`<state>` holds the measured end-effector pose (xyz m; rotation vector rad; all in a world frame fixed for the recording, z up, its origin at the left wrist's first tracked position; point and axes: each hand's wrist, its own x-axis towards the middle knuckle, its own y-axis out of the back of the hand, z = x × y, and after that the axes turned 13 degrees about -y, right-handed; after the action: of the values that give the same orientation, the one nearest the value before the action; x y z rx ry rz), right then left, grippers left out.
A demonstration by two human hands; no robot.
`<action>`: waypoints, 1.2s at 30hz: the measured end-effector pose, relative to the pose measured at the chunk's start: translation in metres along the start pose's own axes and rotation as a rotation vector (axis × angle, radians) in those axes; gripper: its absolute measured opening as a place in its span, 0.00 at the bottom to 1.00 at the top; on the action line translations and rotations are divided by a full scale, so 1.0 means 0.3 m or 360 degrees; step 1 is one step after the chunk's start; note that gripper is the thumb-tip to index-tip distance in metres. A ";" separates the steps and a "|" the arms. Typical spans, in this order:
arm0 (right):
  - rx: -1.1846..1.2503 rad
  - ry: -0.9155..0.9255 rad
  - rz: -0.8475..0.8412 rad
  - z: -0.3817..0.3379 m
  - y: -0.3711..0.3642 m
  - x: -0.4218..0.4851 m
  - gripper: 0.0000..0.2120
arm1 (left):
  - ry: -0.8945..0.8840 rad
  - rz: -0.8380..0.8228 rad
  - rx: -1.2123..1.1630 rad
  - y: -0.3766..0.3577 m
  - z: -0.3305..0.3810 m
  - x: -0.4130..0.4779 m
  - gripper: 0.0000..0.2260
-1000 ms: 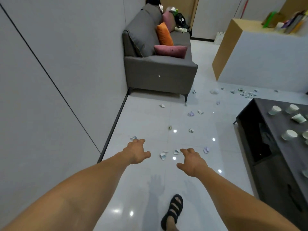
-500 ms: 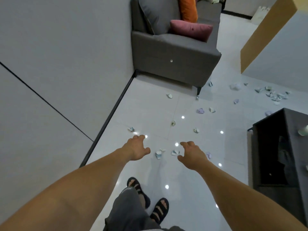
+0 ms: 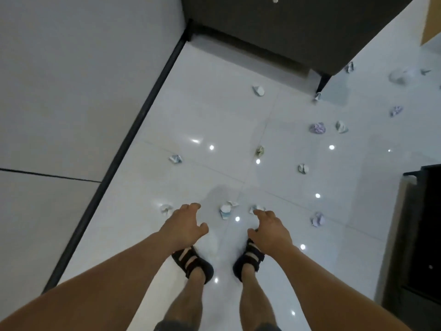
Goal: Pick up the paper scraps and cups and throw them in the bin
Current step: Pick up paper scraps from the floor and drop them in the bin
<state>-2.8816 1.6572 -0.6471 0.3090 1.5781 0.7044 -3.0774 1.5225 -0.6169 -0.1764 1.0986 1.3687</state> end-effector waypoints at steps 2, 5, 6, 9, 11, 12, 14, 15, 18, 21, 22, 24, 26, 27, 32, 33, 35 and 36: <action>-0.0043 0.0008 -0.0026 0.001 -0.089 0.221 0.29 | 0.0089 -0.0003 -0.0137 -0.112 -0.092 0.158 0.30; -0.0151 0.0080 -0.0058 0.010 -0.249 0.553 0.29 | 0.0188 -0.0010 -0.0258 -0.311 -0.234 0.395 0.30; -0.0163 0.0110 -0.0059 0.012 -0.307 0.653 0.28 | 0.0207 -0.0026 -0.0287 -0.377 -0.277 0.473 0.30; -0.0197 0.0206 -0.0054 0.009 -0.477 0.925 0.30 | 0.0231 -0.0057 -0.0313 -0.547 -0.382 0.711 0.30; -0.0222 0.0244 -0.0037 0.003 -0.576 1.079 0.30 | 0.0196 -0.0049 -0.0295 -0.626 -0.438 0.863 0.30; -0.0235 0.0262 -0.0023 -0.001 -0.621 1.143 0.30 | 0.0174 -0.0030 -0.0290 -0.655 -0.463 0.928 0.30; -0.0254 0.0299 0.0023 -0.009 -0.701 1.249 0.28 | 0.0134 0.0020 -0.0289 -0.711 -0.504 1.031 0.29; -0.0250 0.0323 0.0056 -0.012 -0.736 1.290 0.26 | 0.0120 0.0039 -0.0299 -0.739 -0.519 1.064 0.29; -0.0180 0.0390 0.0161 -0.015 -0.810 1.356 0.19 | 0.0090 0.0065 -0.0355 -0.818 -0.548 1.091 0.27; -0.0082 0.0346 0.0143 -0.017 -0.822 1.342 0.13 | 0.0123 0.0044 -0.0441 -0.859 -0.565 1.058 0.25; -0.0006 0.0335 0.0094 -0.019 -0.815 1.314 0.13 | 0.0152 0.0025 -0.0463 -0.857 -0.564 1.044 0.25; 0.0179 0.0406 -0.0015 -0.030 -0.782 1.231 0.16 | 0.0210 0.0031 -0.0545 -0.829 -0.547 1.023 0.25; 0.0285 0.0597 -0.0076 -0.053 -0.745 1.137 0.18 | 0.0249 0.0105 -0.0694 -0.781 -0.512 1.012 0.24; 0.0326 0.0685 -0.0086 -0.067 -0.730 1.095 0.19 | 0.0253 0.0134 -0.0765 -0.756 -0.492 1.008 0.23; 0.0659 0.0823 -0.0073 -0.118 -0.701 0.968 0.23 | 0.0142 0.0170 -0.0789 -0.673 -0.449 0.966 0.15; 0.0666 0.0813 -0.0093 -0.115 -0.707 0.965 0.25 | 0.0147 0.0172 -0.0767 -0.666 -0.459 0.956 0.15; 0.0520 0.0731 -0.0077 -0.094 -0.735 0.988 0.29 | 0.0192 0.0185 -0.0693 -0.660 -0.497 0.935 0.17; 0.0374 0.0663 -0.0020 -0.079 -0.755 1.015 0.31 | 0.0227 0.0192 -0.0655 -0.665 -0.527 0.927 0.18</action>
<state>-2.9024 1.6531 -1.0268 0.3387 2.0645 0.5980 -3.0427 1.5530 -0.9910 -0.5209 0.9434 1.7030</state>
